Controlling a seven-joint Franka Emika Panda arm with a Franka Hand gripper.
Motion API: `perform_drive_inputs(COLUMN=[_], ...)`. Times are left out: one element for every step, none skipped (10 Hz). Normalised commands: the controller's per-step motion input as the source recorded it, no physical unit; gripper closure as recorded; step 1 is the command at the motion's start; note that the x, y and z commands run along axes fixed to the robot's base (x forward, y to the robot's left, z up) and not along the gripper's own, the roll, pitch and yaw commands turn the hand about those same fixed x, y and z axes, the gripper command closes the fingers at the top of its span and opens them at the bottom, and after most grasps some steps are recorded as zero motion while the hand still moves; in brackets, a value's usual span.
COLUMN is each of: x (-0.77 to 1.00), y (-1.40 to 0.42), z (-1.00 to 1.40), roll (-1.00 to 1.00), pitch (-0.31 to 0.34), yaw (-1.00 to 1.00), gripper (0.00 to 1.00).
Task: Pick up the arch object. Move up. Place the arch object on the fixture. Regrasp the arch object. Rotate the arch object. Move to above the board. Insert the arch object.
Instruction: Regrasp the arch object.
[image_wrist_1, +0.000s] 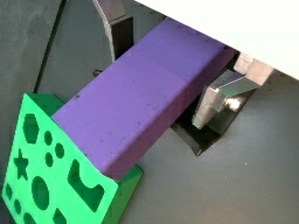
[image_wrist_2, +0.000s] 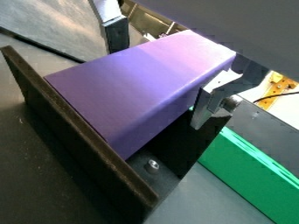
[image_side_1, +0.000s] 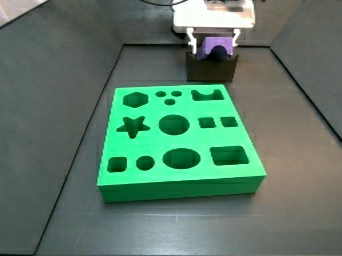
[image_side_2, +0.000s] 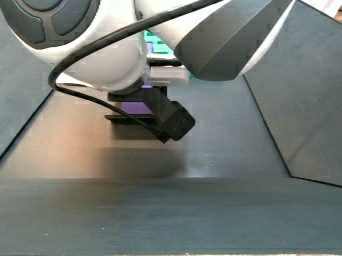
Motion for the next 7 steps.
perform_drive_inputs(x=[0.0,-0.02,-0.04,-0.04,-0.05,-0.04,-0.03], y=[0.0,0.0,0.0,0.01,0.01,0.01,0.01], z=[1.0,1.0,1.0,1.0,0.85,0.66,0.41], roll=[0.01,0.02,0.02,0.03,0.03,0.03,0.02], pitch=[-0.031,-0.028,-0.025,-0.019,-0.004,0.01,0.028], yaw=[-0.04,-0.02,0.0,0.01,0.02,0.02,0.02], gripper=[0.0,0.0,0.0,0.0,0.0,0.0,0.0])
